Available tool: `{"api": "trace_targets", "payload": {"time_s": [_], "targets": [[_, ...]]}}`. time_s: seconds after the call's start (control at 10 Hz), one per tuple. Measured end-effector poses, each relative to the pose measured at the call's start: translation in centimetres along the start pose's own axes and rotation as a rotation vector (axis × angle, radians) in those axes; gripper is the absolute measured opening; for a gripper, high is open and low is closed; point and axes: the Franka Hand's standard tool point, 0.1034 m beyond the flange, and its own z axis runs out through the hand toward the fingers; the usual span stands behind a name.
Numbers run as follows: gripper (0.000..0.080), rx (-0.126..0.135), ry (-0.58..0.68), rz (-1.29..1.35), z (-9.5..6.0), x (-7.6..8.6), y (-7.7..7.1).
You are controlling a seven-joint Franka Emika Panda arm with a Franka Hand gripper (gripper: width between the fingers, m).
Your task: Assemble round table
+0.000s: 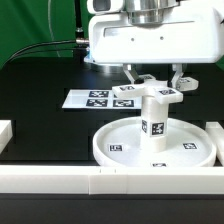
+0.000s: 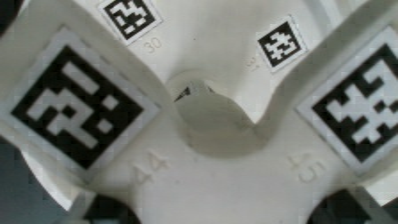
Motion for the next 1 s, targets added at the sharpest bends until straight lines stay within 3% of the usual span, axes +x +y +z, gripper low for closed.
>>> {"api": "trace_targets", "payload": {"time_s": [0.2, 1.0], "targets": [[0.0445, 0.006, -0.001, 0.107, 0.0, 0.03, -0.02], [0.0445, 0.091, -0.023, 0.874, 0.04, -0.07, 0.04]]}}
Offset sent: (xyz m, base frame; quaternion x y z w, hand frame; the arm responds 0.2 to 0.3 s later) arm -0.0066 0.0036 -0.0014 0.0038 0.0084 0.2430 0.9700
